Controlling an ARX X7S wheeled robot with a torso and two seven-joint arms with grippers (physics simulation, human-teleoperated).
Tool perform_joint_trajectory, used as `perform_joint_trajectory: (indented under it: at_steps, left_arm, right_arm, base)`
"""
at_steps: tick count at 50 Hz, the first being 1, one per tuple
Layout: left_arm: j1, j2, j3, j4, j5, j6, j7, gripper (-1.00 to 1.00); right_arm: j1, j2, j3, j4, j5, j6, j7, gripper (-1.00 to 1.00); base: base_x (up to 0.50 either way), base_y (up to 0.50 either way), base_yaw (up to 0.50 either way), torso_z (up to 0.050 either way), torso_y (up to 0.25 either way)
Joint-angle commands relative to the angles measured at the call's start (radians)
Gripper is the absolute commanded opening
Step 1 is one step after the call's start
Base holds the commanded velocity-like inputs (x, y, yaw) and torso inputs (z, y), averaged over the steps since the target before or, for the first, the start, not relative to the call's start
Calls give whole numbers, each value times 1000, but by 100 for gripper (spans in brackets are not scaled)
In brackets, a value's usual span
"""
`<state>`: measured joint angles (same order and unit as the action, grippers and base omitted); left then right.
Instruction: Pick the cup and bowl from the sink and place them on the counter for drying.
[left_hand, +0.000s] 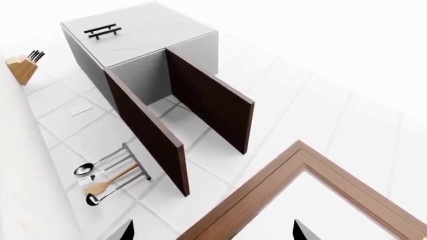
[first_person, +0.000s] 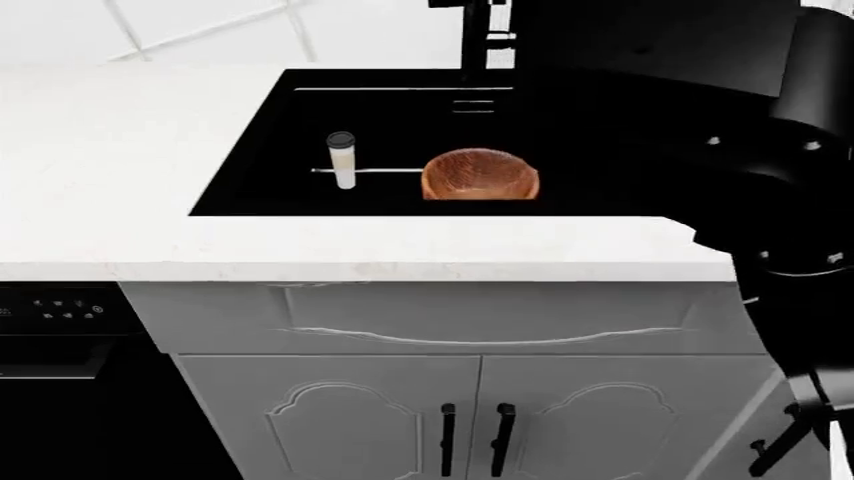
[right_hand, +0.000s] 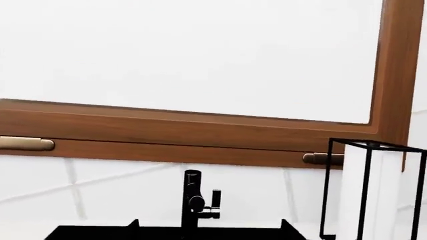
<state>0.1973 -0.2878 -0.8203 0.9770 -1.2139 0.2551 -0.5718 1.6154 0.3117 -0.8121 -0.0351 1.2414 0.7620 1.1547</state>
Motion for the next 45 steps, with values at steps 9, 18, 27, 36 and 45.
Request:
perform_joint_trajectory:
  at_steps: [9, 18, 27, 36, 45]
  left_arm:
    - [6, -4, 2, 4, 0, 6, -7, 100]
    - [6, -4, 8, 2, 5, 7, -8, 100]
    - [10, -7, 5, 2, 1, 12, -10, 100]
    - [7, -14, 9, 5, 5, 12, -16, 100]
    - [9, -13, 9, 1, 3, 18, -12, 100]
  right_arm:
    - [91, 58, -24, -55, 87, 157, 25, 100]
    - [138, 83, -28, -46, 147, 249, 91, 100]
    - [178, 94, -40, -44, 181, 312, 118, 100]
    - [238, 91, -23, -31, 228, 351, 145, 100]
    - [275, 49, -32, -1, 231, 359, 129, 100]
  base:
    - [500, -14, 0, 0, 0]
    - [450, -380, 0, 0, 0]
    - [384, -454, 0, 0, 0]
    - [382, -454, 0, 0, 2]
    - [381, -455, 0, 0, 0]
